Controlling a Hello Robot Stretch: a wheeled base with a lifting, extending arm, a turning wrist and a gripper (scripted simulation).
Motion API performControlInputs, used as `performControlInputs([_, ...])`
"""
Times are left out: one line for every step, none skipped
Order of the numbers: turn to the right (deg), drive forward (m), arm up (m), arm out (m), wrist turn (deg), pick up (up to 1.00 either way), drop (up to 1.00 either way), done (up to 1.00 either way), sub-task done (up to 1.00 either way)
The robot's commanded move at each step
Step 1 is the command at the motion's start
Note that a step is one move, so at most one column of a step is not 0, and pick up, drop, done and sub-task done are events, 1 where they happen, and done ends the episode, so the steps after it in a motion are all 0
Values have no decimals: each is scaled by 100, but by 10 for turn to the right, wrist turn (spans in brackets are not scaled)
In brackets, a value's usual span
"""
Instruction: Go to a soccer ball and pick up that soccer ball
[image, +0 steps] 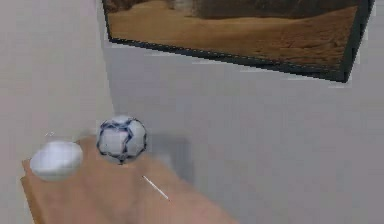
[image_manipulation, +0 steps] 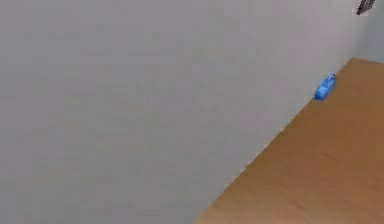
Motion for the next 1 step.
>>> performControlInputs([-450, 0, 0, 0, 0, 0, 0, 0, 0])
